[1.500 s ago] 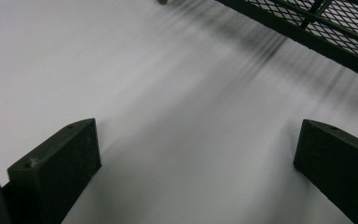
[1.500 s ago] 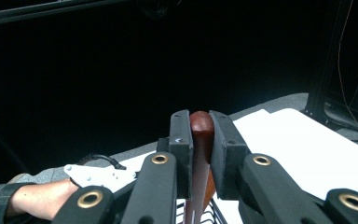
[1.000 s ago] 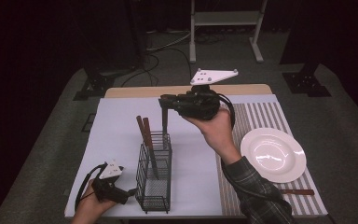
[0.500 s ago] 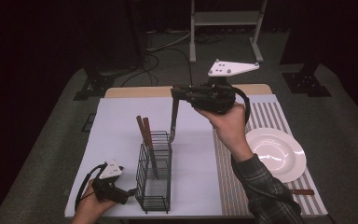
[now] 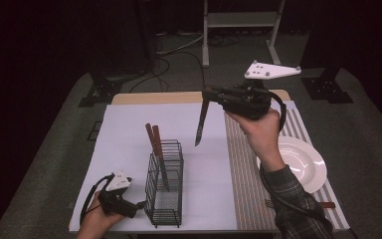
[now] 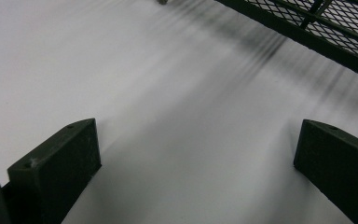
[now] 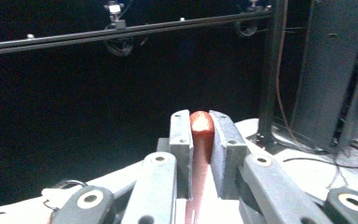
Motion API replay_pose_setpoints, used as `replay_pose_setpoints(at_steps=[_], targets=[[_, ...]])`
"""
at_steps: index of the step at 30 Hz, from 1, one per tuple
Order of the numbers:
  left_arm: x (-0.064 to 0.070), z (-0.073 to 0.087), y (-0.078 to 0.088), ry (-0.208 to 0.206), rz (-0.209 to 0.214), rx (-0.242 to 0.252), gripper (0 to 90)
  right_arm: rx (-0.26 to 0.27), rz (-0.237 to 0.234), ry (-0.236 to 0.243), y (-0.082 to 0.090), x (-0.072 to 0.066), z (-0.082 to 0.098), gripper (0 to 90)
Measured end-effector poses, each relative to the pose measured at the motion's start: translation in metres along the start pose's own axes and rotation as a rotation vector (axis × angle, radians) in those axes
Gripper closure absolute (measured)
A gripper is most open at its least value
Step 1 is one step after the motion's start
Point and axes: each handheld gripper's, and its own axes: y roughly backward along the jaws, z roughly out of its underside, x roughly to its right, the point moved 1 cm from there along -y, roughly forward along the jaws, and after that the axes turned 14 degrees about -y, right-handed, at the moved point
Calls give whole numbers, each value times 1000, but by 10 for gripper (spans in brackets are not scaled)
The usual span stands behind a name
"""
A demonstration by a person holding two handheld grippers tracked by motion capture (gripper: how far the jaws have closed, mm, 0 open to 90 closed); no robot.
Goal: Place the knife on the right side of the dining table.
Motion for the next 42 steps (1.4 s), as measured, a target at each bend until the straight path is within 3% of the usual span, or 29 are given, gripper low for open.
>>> replay_pose_setpoints(at_steps=[19,42], targets=[[0,0,0,2,1,1,0,25,190,-5,33,50,16,797],[0,0,0,0,-2,3,0,63,329,-100,56,116,37,797]])
